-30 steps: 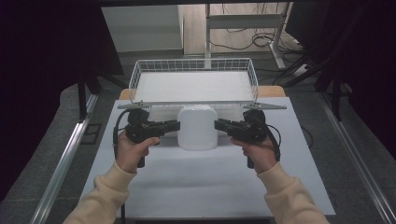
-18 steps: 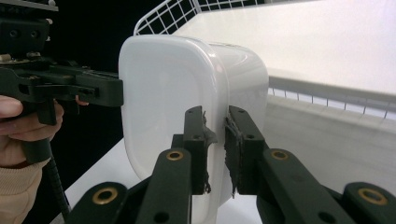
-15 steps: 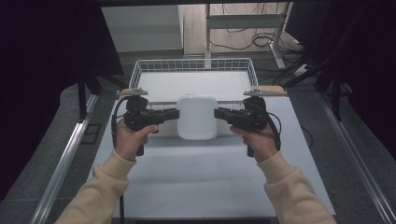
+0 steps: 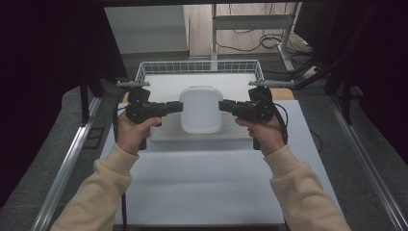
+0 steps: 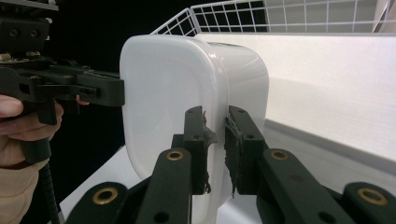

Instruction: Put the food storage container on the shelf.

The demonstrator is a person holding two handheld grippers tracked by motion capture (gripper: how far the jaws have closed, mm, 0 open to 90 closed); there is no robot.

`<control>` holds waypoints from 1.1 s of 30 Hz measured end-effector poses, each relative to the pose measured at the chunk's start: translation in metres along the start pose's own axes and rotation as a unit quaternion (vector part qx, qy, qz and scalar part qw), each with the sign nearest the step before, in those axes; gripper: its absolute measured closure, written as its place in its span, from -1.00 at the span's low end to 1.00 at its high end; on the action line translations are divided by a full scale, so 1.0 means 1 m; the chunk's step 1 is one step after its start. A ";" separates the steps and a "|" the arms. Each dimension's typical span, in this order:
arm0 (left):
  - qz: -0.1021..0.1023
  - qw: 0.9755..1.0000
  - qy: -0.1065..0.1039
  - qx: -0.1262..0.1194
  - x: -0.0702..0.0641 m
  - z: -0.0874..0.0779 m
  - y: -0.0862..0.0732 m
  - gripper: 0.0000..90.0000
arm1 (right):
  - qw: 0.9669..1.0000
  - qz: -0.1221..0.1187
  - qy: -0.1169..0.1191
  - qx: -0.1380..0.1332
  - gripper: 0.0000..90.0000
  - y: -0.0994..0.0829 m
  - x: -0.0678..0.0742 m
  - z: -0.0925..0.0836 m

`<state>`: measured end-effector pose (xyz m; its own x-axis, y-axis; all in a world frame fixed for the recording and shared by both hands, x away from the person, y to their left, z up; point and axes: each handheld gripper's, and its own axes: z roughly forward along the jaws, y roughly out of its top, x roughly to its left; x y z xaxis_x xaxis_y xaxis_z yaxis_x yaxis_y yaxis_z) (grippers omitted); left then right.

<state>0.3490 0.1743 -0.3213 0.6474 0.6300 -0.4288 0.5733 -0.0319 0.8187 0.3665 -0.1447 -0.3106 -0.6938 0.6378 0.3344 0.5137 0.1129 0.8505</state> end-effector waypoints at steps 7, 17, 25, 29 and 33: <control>0.003 1.000 0.000 -0.002 0.003 -0.001 0.011 0.78 | 1.000 -0.004 0.000 0.000 0.75 0.013 -0.002 0.002; 0.011 1.000 0.002 -0.002 0.008 0.001 0.033 0.78 | 1.000 -0.007 0.003 -0.004 0.76 0.032 -0.007 0.005; 0.008 1.000 -0.003 -0.005 0.016 0.005 0.048 0.78 | 1.000 -0.006 0.003 -0.002 0.76 0.048 -0.014 0.009; 0.008 1.000 -0.003 -0.004 0.022 0.008 0.054 0.78 | 1.000 -0.005 0.003 0.001 0.76 0.055 -0.019 0.013; 0.006 1.000 -0.004 -0.002 0.027 0.010 0.062 0.78 | 1.000 -0.002 0.002 0.003 0.76 0.062 -0.023 0.017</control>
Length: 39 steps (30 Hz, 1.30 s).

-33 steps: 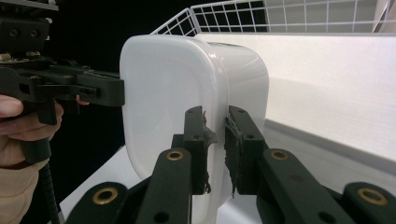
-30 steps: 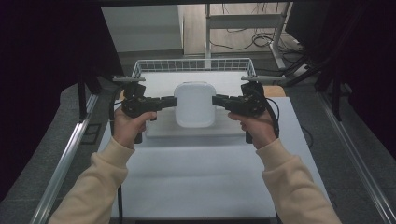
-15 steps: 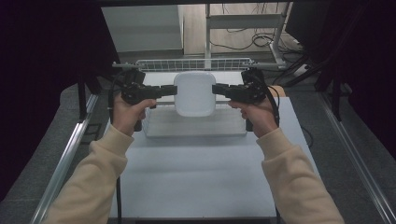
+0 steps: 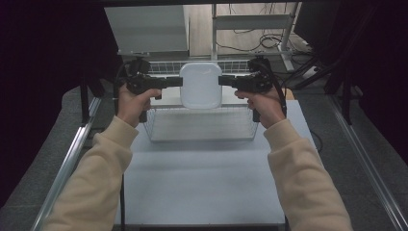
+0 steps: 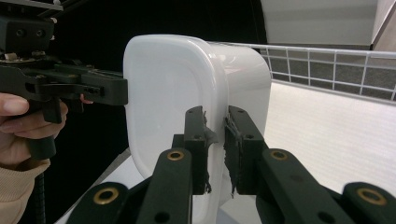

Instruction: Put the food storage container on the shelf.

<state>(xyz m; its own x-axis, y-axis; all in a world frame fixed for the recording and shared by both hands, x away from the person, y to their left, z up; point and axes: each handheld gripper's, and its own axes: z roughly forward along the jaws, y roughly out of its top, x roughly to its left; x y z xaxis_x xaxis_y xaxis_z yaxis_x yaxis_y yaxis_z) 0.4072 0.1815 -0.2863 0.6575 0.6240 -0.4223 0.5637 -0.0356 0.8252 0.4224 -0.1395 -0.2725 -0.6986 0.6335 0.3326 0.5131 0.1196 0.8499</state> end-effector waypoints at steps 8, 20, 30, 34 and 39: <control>-0.012 1.000 -0.007 0.010 0.014 0.011 0.010 0.77 | 1.000 0.010 -0.006 0.007 0.76 0.010 -0.010 0.007; -0.068 0.997 -0.025 0.021 0.039 0.028 0.017 0.76 | 0.999 0.049 0.005 0.019 0.76 0.015 -0.030 0.020; -0.132 0.990 -0.028 0.032 0.061 0.047 0.030 0.69 | 0.995 0.098 -0.006 0.031 0.59 0.025 -0.052 0.039; -0.154 0.987 -0.031 0.033 0.072 0.054 0.030 0.64 | 0.992 0.124 -0.006 0.037 0.52 0.025 -0.061 0.048; -0.183 0.982 -0.037 0.031 0.080 0.059 0.028 0.61 | 0.986 0.159 0.005 0.040 0.46 0.023 -0.071 0.056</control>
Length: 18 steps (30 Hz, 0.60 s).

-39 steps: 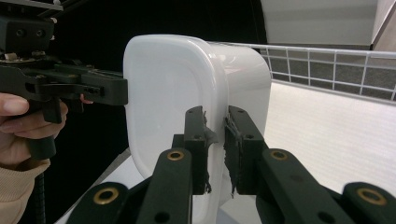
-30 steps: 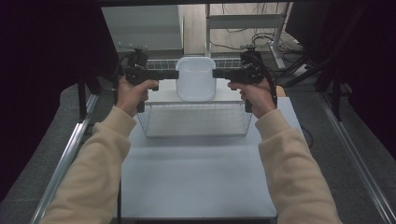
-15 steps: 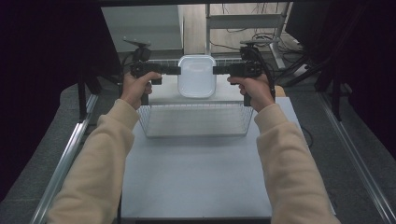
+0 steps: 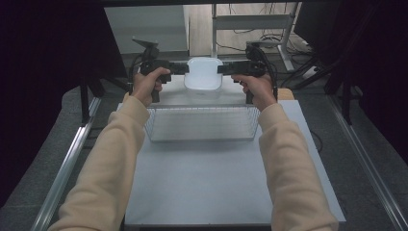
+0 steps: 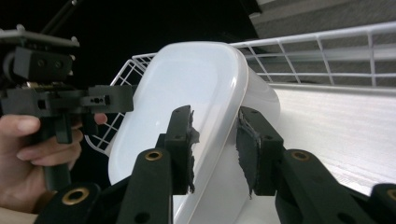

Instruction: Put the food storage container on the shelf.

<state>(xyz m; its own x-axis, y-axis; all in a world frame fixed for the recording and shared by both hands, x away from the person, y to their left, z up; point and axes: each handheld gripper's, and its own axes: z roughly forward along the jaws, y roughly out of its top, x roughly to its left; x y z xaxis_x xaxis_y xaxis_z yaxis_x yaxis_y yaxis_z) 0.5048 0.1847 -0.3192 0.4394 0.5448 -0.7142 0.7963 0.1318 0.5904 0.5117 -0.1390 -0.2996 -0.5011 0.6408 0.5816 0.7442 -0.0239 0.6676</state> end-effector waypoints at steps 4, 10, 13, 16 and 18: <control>-0.002 1.000 0.011 0.007 0.003 0.003 -0.001 0.54 | 1.000 0.025 0.004 0.000 0.48 0.000 -0.008 0.007; 0.000 1.000 0.009 0.005 0.004 0.003 -0.003 0.48 | 1.000 0.014 0.000 -0.004 0.46 0.000 -0.008 0.008; 0.010 1.000 0.020 -0.003 -0.001 0.003 -0.004 0.22 | 1.000 0.006 -0.006 -0.011 0.29 0.000 -0.005 0.008; 0.032 0.999 0.028 -0.016 -0.009 -0.002 -0.005 -0.01 | 1.000 -0.008 -0.004 -0.030 0.12 -0.001 0.000 0.002; 0.045 0.998 0.031 -0.022 -0.015 -0.007 -0.007 -0.12 | 0.999 -0.027 -0.012 -0.038 0.02 -0.002 0.005 -0.004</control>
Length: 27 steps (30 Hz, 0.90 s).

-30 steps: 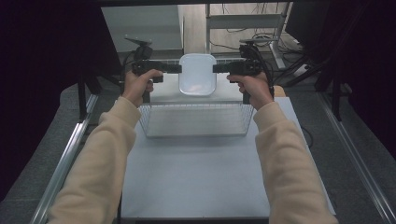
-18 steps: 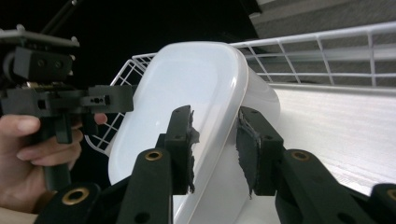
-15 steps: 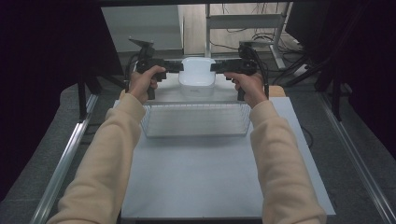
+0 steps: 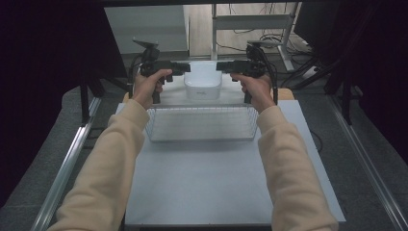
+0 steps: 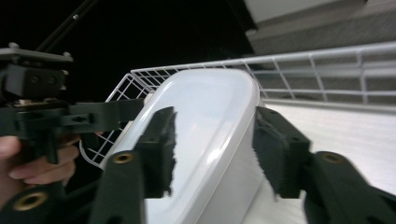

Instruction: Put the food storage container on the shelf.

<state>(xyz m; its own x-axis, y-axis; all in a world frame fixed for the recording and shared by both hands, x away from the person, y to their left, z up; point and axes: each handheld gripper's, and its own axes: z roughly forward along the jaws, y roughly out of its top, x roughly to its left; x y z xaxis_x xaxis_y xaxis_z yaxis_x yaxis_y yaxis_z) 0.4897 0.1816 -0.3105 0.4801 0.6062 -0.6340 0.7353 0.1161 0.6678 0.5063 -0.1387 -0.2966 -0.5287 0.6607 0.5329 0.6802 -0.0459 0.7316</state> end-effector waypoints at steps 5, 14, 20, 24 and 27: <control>0.030 0.999 0.014 -0.016 -0.013 -0.019 -0.010 -0.28 | 0.998 -0.054 0.002 -0.010 -0.15 -0.011 0.010 -0.018; 0.094 0.994 0.053 -0.030 -0.026 -0.063 -0.059 -0.39 | 0.991 -0.135 -0.002 -0.005 -0.28 -0.050 0.023 -0.053; 0.127 0.990 0.052 -0.039 -0.029 -0.086 -0.106 -0.41 | 0.984 -0.177 -0.006 -0.016 -0.30 -0.090 0.022 -0.077; 0.144 0.987 0.057 -0.036 -0.027 -0.091 -0.142 -0.42 | 0.980 -0.199 -0.018 -0.023 -0.33 -0.121 0.018 -0.087; 0.153 0.986 0.066 -0.031 -0.024 -0.093 -0.168 -0.43 | 0.976 -0.213 -0.028 -0.021 -0.33 -0.148 0.014 -0.094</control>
<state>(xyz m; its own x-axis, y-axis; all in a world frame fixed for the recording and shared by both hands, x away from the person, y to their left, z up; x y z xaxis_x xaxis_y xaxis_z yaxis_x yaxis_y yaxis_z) 0.3102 0.2207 -0.3717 0.6054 0.7171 -0.3454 0.5332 -0.0432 0.8449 0.3504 -0.1937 -0.3577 -0.7302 0.6658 0.1535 0.3829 0.2127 0.8989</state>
